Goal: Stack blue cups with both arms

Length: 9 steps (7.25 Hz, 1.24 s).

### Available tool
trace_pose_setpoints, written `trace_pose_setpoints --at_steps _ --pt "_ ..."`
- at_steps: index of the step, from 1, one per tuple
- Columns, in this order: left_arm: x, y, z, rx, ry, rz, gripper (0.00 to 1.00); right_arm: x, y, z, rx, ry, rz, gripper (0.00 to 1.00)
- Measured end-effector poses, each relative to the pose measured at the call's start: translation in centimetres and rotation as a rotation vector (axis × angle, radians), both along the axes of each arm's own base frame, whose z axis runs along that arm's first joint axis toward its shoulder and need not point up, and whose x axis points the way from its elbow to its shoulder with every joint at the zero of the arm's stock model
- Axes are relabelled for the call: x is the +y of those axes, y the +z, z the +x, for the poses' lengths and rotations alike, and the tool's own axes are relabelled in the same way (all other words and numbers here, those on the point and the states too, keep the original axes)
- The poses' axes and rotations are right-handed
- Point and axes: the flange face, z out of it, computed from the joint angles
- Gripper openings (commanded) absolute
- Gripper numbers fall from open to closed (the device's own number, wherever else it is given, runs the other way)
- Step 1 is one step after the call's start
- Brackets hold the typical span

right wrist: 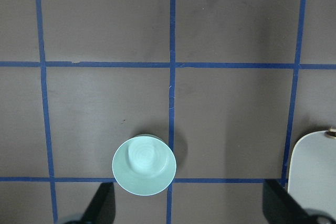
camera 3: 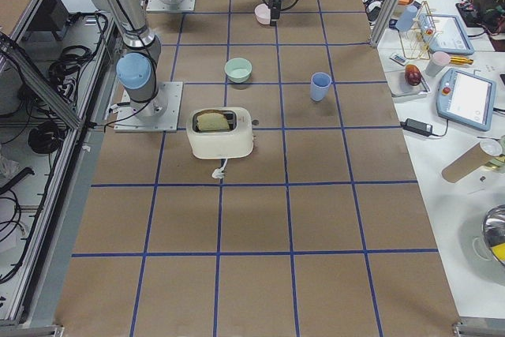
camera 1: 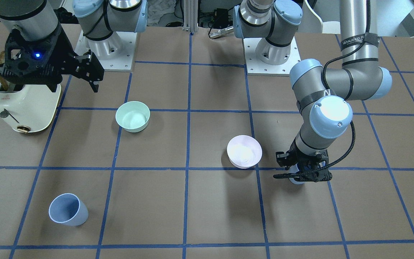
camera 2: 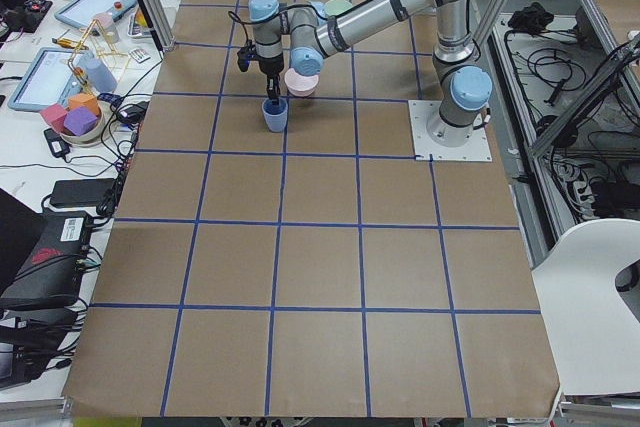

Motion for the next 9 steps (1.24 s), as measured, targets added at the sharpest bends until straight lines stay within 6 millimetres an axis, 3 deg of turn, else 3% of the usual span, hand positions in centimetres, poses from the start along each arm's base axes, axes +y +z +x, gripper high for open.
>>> trace_pose_setpoints --at_steps 3,5,7,9 --pt "-1.2 1.5 0.3 -0.019 0.006 -0.032 0.00 -3.0 -2.7 -0.7 -0.001 -0.016 -0.009 1.00" --pt "-3.3 4.8 -0.8 -0.009 0.074 -0.066 0.00 -8.3 -6.0 -1.3 0.003 -0.012 -0.106 1.00" --pt "-4.0 7.4 -6.7 0.029 0.172 -0.101 0.00 -12.8 -9.6 -3.3 0.018 0.048 -0.181 1.00" --pt "-3.0 8.0 -13.8 0.071 0.291 -0.132 0.00 -16.0 -13.5 -8.1 0.023 0.082 -0.181 1.00"
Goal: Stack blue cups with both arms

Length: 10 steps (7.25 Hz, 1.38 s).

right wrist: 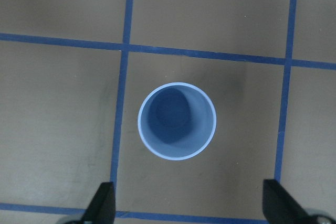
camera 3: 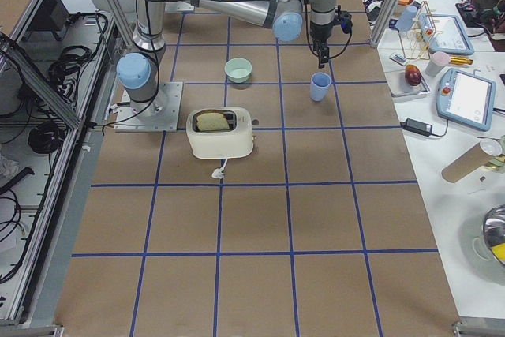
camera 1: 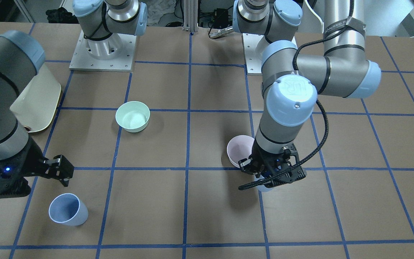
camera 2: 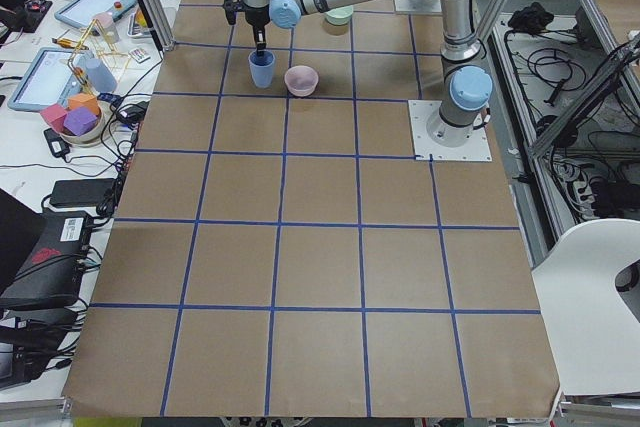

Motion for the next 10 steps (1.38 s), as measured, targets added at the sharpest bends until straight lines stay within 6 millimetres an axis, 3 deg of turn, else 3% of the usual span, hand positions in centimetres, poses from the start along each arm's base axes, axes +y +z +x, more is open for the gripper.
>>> trace_pose_setpoints --at_steps 2,5,6,7,8,9,10 --pt "-0.5 -0.8 -5.5 0.032 0.093 -0.057 0.00 -2.8 -3.5 -1.8 0.004 0.003 -0.016 1.00" --pt "-6.2 -2.4 -11.7 0.075 0.102 -0.138 0.00 -4.5 -7.8 -2.4 -0.001 -0.001 0.021 1.00" --pt "-7.7 -3.0 -13.6 0.092 0.099 -0.146 0.00 -4.7 -8.9 -2.6 -0.003 -0.001 0.037 0.89" --pt "-8.6 -3.8 -15.3 0.102 0.092 -0.140 0.00 -4.8 -9.7 -2.9 -0.004 -0.004 0.051 0.69" --pt "-8.6 -4.6 -16.6 0.104 0.080 -0.111 0.00 -4.7 -10.4 -3.1 -0.005 -0.007 0.065 0.36" --pt "-8.1 -5.0 -17.5 0.099 0.069 -0.074 0.00 -4.6 -10.9 -3.2 -0.007 -0.008 0.082 0.10" --pt "-7.8 -5.3 -17.8 0.095 0.063 -0.053 0.00 -4.4 -11.2 -3.3 -0.009 -0.009 0.103 0.00"
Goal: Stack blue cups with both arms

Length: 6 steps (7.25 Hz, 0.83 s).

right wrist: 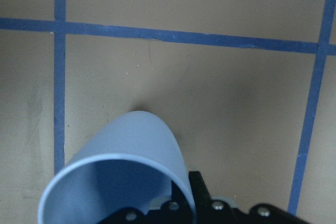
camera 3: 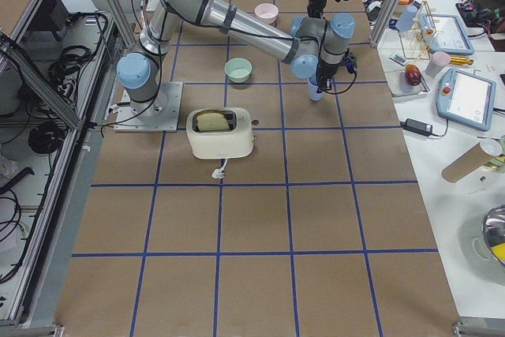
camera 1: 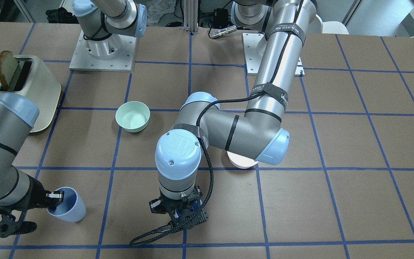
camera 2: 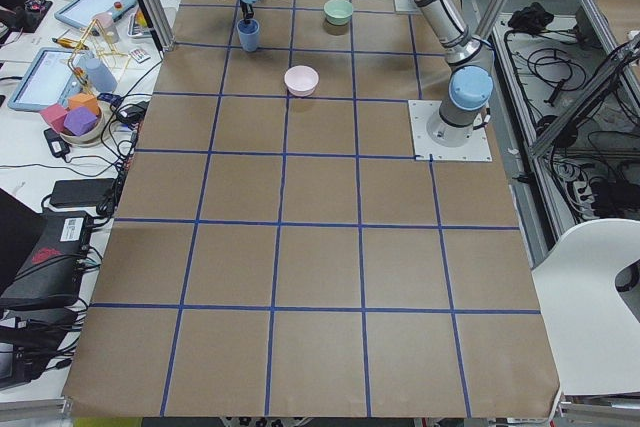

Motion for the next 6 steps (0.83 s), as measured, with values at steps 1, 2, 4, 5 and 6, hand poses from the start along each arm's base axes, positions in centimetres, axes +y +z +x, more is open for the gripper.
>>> trace_pose_setpoints --at_steps 1,2,4,5,6 --pt "0.1 0.7 0.2 0.001 0.001 -0.003 1.00 -0.5 1.6 0.2 -0.019 -0.002 0.008 0.00" --pt "0.3 2.7 1.1 0.010 0.003 -0.003 1.00 -1.0 3.3 0.6 -0.048 -0.004 0.012 0.00" --pt "1.5 8.9 5.6 0.009 -0.026 0.059 1.00 -1.6 6.4 3.6 -0.079 -0.044 0.011 0.00" --pt "3.2 12.6 8.9 -0.021 -0.104 0.123 1.00 -1.4 8.0 7.1 -0.081 -0.070 0.010 0.00" --pt "5.6 16.1 12.2 -0.066 -0.190 0.191 0.95 -0.9 9.7 11.3 -0.080 -0.109 0.010 0.00"
